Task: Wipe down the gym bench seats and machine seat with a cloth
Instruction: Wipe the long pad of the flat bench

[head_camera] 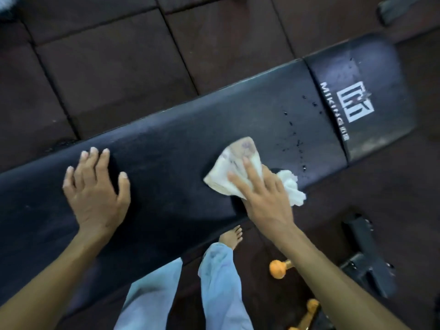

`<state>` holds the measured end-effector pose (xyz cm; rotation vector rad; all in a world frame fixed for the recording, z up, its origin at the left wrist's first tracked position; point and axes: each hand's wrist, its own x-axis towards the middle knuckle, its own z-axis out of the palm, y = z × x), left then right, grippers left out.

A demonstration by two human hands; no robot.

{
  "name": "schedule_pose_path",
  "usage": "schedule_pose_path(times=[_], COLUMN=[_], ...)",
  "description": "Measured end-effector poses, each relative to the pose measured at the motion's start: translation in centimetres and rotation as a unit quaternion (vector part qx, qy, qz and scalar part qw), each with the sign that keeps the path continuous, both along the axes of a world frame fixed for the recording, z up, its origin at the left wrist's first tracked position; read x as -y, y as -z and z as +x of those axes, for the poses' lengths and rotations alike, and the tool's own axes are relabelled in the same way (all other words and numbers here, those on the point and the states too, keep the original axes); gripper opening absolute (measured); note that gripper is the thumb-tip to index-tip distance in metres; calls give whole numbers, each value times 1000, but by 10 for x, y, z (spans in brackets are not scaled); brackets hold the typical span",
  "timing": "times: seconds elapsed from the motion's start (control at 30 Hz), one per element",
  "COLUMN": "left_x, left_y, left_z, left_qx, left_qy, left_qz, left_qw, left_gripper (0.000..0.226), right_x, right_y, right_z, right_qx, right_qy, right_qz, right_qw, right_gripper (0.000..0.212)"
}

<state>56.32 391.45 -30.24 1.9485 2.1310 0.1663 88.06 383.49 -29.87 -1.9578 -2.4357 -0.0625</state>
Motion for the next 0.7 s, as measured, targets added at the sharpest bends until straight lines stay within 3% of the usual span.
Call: schedule_pose_path(times=[0.07,0.17,0.23,0.33,0.4,0.5,0.57,0.63,0.7], left_x=[-7,-28,-45,-56,-54,-56,-58,-57,-56], left_y=[-10,-15,-6,10,16,14,14,14,15], left_z=[32,114,174,221,222,216,218,218,217], left_qx=[32,61,73,20,3,19,12,4,0], left_qy=[-20,125,181,137,124,125,117,113,112], left_qz=[16,32,11,-6,10,20,17,8,11], left_qw=[999,990,981,990,992,992,993,994,994], left_gripper=[57,53,56,57,55,54,54,54,53], right_x=[17,-6,-51,-107,-111,-64,-30,-18,-37], right_y=[0,-1,-1,8,12,10,7,2,2], right_z=[55,126,146,122,93,86,111,142,161], right_qx=[29,48,8,-41,-54,-39,-30,-14,-2], right_qy=[34,152,266,353,302,97,25,53,143], right_qz=[-9,-27,-23,0,19,25,24,0,-18], right_qw=[999,987,964,935,952,994,999,999,990], right_gripper=[62,53,48,45,44,46,52,54,49])
